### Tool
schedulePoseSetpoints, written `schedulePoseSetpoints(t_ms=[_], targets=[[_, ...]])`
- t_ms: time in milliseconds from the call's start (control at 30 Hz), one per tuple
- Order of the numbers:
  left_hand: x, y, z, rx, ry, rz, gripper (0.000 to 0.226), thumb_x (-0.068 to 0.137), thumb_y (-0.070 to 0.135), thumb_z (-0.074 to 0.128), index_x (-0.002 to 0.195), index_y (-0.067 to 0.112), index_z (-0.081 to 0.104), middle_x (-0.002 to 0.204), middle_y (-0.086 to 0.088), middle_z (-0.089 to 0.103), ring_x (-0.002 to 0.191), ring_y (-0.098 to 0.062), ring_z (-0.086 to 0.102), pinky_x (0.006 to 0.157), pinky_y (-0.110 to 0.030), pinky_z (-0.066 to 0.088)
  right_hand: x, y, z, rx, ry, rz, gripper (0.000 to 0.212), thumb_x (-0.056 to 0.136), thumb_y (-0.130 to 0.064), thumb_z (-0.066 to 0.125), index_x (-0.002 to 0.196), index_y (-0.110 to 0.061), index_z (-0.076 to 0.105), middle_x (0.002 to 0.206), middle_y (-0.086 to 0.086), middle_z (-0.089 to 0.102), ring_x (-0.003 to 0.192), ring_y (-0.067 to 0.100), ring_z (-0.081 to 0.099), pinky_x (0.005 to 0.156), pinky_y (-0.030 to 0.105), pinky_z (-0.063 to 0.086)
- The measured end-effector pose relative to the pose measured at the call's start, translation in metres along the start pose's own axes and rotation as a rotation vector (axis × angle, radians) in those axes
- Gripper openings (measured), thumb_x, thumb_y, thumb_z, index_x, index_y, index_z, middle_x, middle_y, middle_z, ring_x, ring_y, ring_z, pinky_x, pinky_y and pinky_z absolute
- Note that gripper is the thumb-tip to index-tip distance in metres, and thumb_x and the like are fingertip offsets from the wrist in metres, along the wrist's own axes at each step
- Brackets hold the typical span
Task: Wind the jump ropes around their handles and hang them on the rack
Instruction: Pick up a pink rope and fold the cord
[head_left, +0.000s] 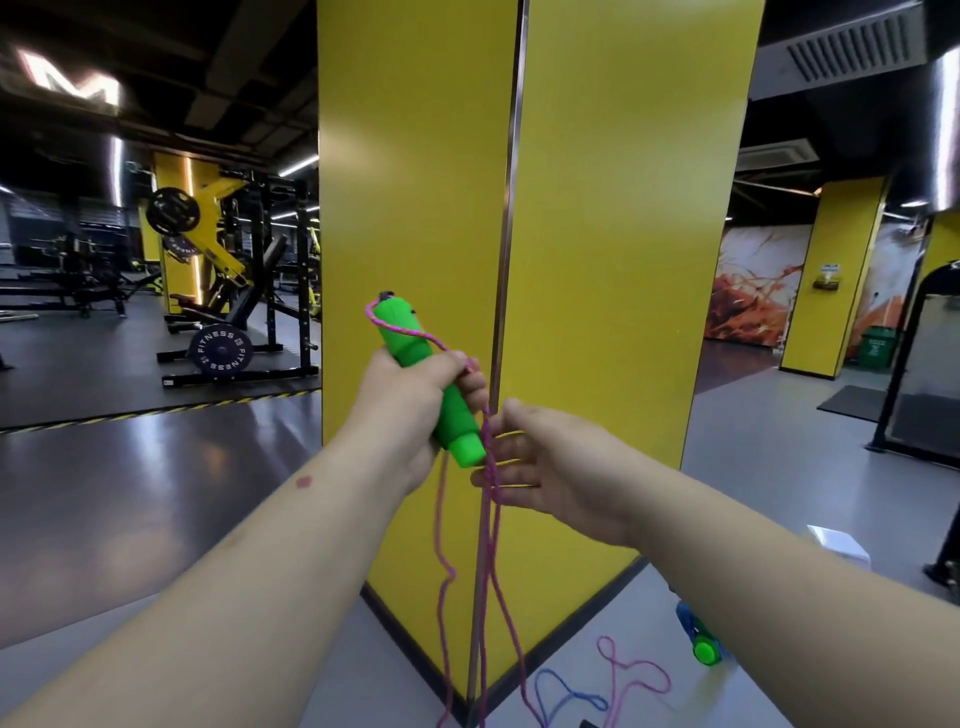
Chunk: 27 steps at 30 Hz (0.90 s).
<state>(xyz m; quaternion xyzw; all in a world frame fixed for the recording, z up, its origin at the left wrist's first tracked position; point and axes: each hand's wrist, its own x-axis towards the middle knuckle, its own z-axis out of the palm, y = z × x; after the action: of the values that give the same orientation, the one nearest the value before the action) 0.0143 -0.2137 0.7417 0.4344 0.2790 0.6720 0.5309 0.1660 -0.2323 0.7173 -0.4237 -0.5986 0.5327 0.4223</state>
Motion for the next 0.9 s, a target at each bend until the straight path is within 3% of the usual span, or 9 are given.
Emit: schedulePoseSetpoints(t_ms=[67, 167, 233, 333, 400, 500, 667, 767, 900], targets=[[0.009, 0.004, -0.008, -0.065, 0.038, -0.013, 0.009, 0.098, -0.001, 0.059, 0.108, -0.002, 0.057, 0.081, -0.014, 0.065, 0.055, -0.014, 0.067, 0.053, -0.026, 0.057, -0.002, 0.005, 0.0, -0.249, 0.058, -0.104, 0.025, 0.098, -0.036, 0.059, 0.105, -0.013, 0.068, 0.099, 0.002, 0.071, 0.093, 0.017, 0.066, 0.101, 0.05, 0.05], [0.012, 0.005, -0.015, -0.113, 0.062, -0.054, 0.001, 0.098, 0.0, 0.058, 0.099, -0.001, 0.058, 0.08, -0.013, 0.066, 0.056, -0.014, 0.069, 0.053, -0.026, 0.057, -0.001, -0.001, 0.009, -0.401, 0.147, -0.172, 0.019, 0.093, -0.034, 0.068, 0.104, -0.02, 0.071, 0.097, -0.003, 0.069, 0.089, 0.014, 0.063, 0.092, 0.047, 0.056], [0.011, 0.004, -0.016, -0.143, 0.071, -0.1, 0.003, 0.098, 0.0, 0.059, 0.095, 0.001, 0.058, 0.074, -0.012, 0.068, 0.055, -0.014, 0.07, 0.052, -0.025, 0.057, 0.001, -0.007, 0.016, -0.496, 0.21, -0.225, 0.022, 0.091, -0.036, 0.069, 0.111, -0.026, 0.068, 0.1, -0.009, 0.066, 0.081, 0.008, 0.061, 0.079, 0.034, 0.057], [0.008, 0.006, -0.012, -0.164, 0.047, -0.163, 0.002, 0.097, 0.001, 0.06, 0.096, 0.0, 0.059, 0.064, -0.009, 0.07, 0.054, -0.015, 0.07, 0.05, -0.024, 0.056, 0.003, -0.011, 0.022, -0.581, 0.198, -0.289, 0.016, 0.095, -0.032, 0.065, 0.107, -0.025, 0.072, 0.062, -0.025, 0.06, 0.05, -0.005, 0.049, 0.048, 0.01, 0.035], [0.009, 0.012, -0.011, -0.162, 0.054, -0.172, 0.003, 0.097, 0.001, 0.06, 0.094, 0.0, 0.059, 0.061, -0.008, 0.07, 0.052, -0.014, 0.069, 0.049, -0.023, 0.055, 0.003, -0.01, 0.025, -0.593, 0.195, -0.269, 0.015, 0.095, -0.035, 0.065, 0.097, -0.023, 0.074, 0.05, -0.018, 0.049, 0.045, 0.003, 0.038, 0.045, 0.018, 0.031], [0.01, 0.02, -0.017, -0.15, 0.096, -0.14, 0.008, 0.098, 0.002, 0.059, 0.09, 0.0, 0.059, 0.062, -0.009, 0.071, 0.051, -0.014, 0.07, 0.05, -0.023, 0.056, 0.003, -0.014, 0.023, -0.653, 0.204, -0.232, 0.021, 0.095, -0.041, 0.064, 0.09, -0.023, 0.074, 0.072, -0.002, 0.058, 0.063, 0.014, 0.046, 0.056, 0.028, 0.039], [-0.013, 0.003, -0.019, 0.079, -0.06, -0.129, 0.017, 0.097, 0.002, 0.062, 0.111, 0.004, 0.052, 0.095, -0.021, 0.07, 0.061, -0.023, 0.072, 0.055, -0.032, 0.059, 0.017, -0.046, 0.013, -0.231, 0.224, -0.33, 0.019, 0.1, -0.022, 0.058, 0.091, -0.01, 0.07, 0.077, 0.004, 0.064, 0.056, 0.011, 0.053, 0.049, 0.023, 0.046], [-0.033, -0.009, -0.004, 0.158, -0.186, -0.084, 0.025, 0.095, 0.0, 0.064, 0.116, 0.006, 0.052, 0.09, -0.017, 0.073, 0.064, -0.026, 0.071, 0.061, -0.035, 0.06, 0.027, -0.06, 0.011, -0.176, 0.277, -0.356, 0.022, 0.099, -0.023, 0.06, 0.099, -0.004, 0.071, 0.078, 0.003, 0.064, 0.056, 0.011, 0.05, 0.049, 0.023, 0.045], [-0.026, 0.004, 0.007, 0.063, -0.131, 0.003, 0.01, 0.097, -0.004, 0.058, 0.096, 0.005, 0.056, 0.069, -0.009, 0.071, 0.057, -0.019, 0.068, 0.054, -0.029, 0.059, 0.023, -0.046, 0.016, 0.029, 0.162, -0.226, 0.028, 0.101, -0.038, 0.054, 0.096, -0.013, 0.064, 0.064, -0.002, 0.055, 0.049, 0.013, 0.042, 0.048, 0.025, 0.033]])
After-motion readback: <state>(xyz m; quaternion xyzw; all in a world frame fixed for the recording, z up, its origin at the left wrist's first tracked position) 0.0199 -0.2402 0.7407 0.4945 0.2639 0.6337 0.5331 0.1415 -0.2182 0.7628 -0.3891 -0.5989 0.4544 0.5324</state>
